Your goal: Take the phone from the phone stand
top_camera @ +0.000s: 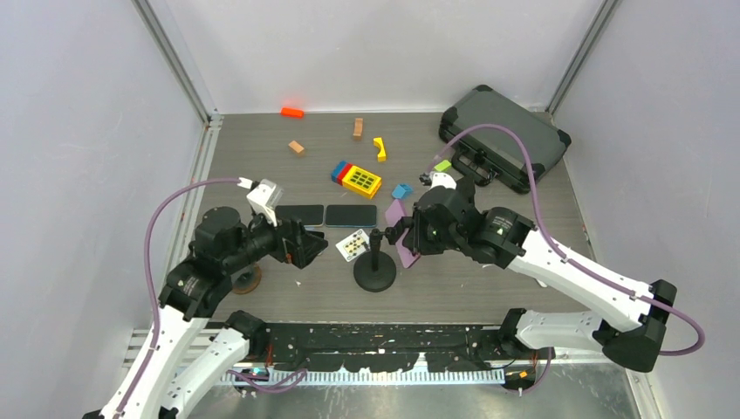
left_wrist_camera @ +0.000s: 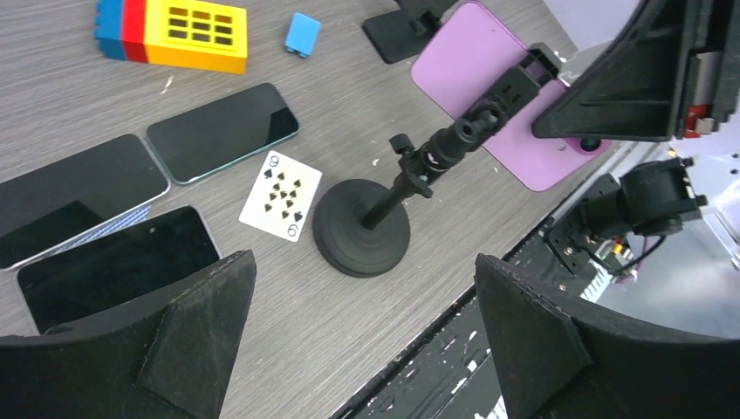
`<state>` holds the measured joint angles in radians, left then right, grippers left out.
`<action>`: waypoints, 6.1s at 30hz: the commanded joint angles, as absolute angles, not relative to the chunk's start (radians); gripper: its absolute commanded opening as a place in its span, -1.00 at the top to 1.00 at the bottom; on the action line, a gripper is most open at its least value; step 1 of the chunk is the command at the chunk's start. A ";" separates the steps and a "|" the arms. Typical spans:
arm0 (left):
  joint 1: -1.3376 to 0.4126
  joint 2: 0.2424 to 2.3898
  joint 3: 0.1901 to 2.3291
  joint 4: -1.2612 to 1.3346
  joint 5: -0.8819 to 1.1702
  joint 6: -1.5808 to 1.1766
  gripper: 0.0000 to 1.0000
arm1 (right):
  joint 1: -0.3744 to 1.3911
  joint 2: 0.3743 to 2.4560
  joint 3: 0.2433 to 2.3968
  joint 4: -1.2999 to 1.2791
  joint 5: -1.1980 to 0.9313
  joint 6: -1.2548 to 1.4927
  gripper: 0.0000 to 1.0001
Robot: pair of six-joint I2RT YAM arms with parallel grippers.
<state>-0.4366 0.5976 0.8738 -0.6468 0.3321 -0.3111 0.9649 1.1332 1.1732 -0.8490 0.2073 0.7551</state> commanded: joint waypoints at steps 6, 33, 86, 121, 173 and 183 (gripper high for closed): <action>-0.441 0.617 0.805 -0.411 0.514 -0.314 -0.99 | 0.968 1.274 1.394 -1.111 0.366 0.670 1.00; -0.594 0.645 0.716 -0.210 0.460 -0.276 -0.90 | 1.135 1.453 1.717 -1.356 0.606 0.658 0.34; -1.006 1.272 1.026 -0.053 0.014 0.154 -0.35 | 1.134 0.779 1.270 -1.014 0.502 0.813 -0.97; -1.005 1.337 1.004 -0.027 0.048 0.122 1.00 | 1.134 0.629 1.068 -0.952 0.496 0.853 -0.97; -0.781 1.178 1.145 -0.351 0.953 0.054 1.00 | 1.134 0.802 1.103 -0.651 -0.344 -1.119 -0.96; -0.777 1.187 1.176 -0.371 0.996 0.048 1.00 | 1.134 0.833 1.117 -0.674 -0.367 -1.165 -0.96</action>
